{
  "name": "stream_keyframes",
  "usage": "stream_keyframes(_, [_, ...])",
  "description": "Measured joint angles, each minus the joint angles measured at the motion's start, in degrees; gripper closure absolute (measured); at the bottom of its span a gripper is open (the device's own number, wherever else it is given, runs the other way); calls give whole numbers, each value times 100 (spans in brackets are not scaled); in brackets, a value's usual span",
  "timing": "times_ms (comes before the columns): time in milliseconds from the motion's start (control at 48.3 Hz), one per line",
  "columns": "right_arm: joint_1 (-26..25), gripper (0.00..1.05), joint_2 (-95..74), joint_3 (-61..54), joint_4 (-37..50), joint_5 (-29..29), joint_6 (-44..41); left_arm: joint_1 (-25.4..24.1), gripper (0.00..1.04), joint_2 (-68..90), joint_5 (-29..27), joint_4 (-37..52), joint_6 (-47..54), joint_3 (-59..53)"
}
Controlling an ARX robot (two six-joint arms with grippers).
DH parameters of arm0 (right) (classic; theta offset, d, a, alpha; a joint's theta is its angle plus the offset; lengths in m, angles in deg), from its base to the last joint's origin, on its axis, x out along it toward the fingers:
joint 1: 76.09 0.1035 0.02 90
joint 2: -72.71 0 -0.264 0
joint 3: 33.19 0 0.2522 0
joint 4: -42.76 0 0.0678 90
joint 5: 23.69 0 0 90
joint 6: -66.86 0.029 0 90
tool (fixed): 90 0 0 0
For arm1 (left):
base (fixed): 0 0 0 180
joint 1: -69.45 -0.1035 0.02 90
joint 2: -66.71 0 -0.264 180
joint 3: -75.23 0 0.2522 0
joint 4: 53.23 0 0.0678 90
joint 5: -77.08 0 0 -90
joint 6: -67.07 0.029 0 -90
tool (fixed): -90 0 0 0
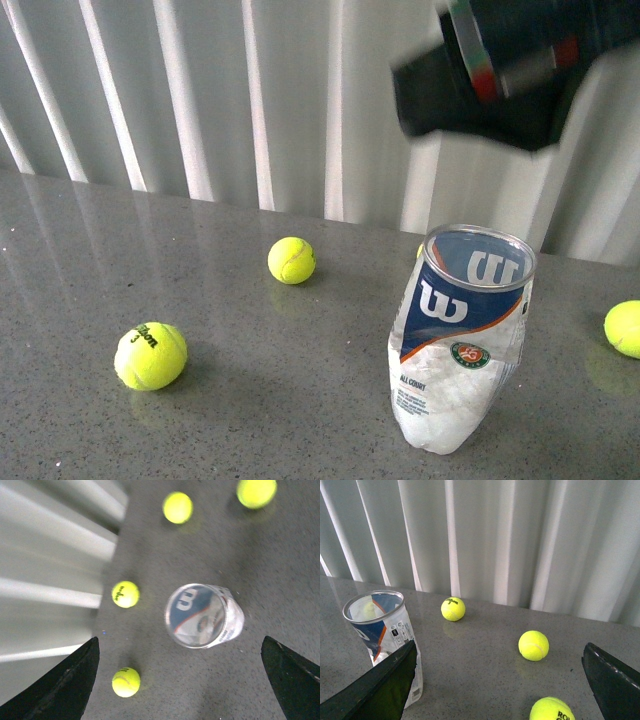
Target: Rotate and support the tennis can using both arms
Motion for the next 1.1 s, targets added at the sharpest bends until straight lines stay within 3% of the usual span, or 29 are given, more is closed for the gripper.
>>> stream_keyframes(104, [0,7,0,0,0,0,0,-476,7,-743,304,479,-551,-511])
stream_keyframes(249, [0,7,0,0,0,0,0,-1561,7,-2033,647,1084,-1714,-1502])
stream_keyframes(394, [0,7,0,0,0,0,0,-3722,7,-3521,1530,1392,-3268,-2815])
stream_keyframes(414, [0,7,0,0,0,0,0,-3915,10,-3676,1403,1659,-3473,-3014])
stream_keyframes(456, [0,7,0,0,0,0,0,-4509,20,-4186,483,2789,-4293,-3783])
stream_keyframes(518, [0,7,0,0,0,2,0,-5084,35,-4760,197,3858,-4981,-4789])
stream_keyframes(849, [0,7,0,0,0,13,0,-4503,99,-5974,-409,4813,-5571,-7101])
stream_keyframes(1036, [0,7,0,0,0,0,0,-4253,101,-6441,-706,4937,-5635,-7683])
stream_keyframes(1098, [0,7,0,0,0,4,0,-3934,101,-6561,-1137,4937,-5639,-7834])
